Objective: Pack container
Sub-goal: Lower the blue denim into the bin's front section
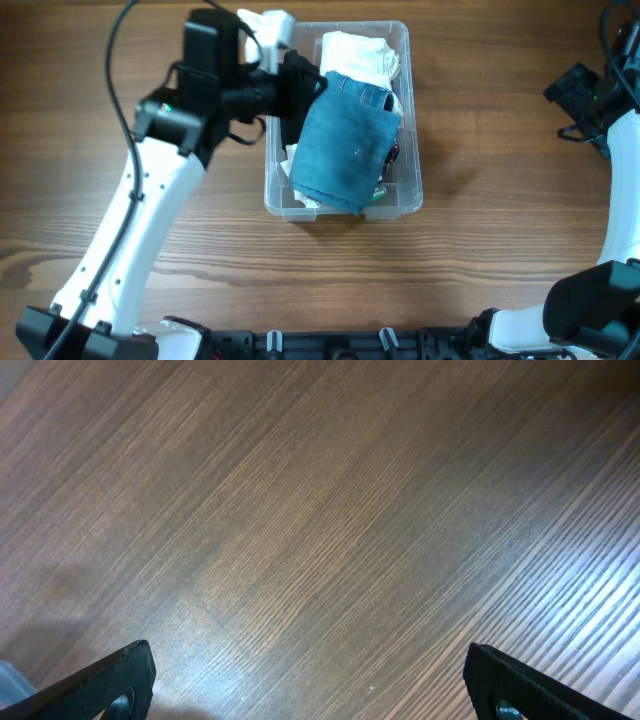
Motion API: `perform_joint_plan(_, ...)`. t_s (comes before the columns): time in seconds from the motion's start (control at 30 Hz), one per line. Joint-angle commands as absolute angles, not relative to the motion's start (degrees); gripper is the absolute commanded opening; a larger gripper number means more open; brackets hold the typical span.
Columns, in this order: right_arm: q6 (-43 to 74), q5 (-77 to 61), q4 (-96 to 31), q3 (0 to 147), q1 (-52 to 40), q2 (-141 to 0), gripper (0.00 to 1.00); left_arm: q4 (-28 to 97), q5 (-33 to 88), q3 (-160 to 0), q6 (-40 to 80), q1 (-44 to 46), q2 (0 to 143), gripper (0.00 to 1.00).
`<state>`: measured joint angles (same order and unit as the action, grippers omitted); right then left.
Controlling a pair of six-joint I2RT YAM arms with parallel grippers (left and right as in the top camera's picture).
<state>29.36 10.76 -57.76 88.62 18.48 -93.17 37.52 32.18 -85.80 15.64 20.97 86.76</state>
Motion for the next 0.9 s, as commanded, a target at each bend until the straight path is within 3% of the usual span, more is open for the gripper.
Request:
perform_joint_plan(0.0, 30.2, 11.1, -57.6, 88.5, 18.5, -93.4, 1.00, 38.5, 22.4, -85.7, 15.2, 29.2, 89.3, 0.04)
perform_joint_plan(0.17, 30.2, 11.1, -57.6, 88.5, 18.5, -93.4, 1.00, 38.1, 8.7, -85.7, 15.2, 35.9, 95.1, 0.04)
perform_joint_plan(0.6, 30.2, 11.1, -57.6, 88.5, 18.5, -93.4, 1.00, 35.1, 11.5, -85.7, 15.9, 40.9, 111.5, 0.04)
perform_joint_plan(0.87, 30.2, 11.1, -57.6, 88.5, 18.5, -93.4, 1.00, 37.6, 9.0, -85.7, 15.8, 43.2, 114.5, 0.04)
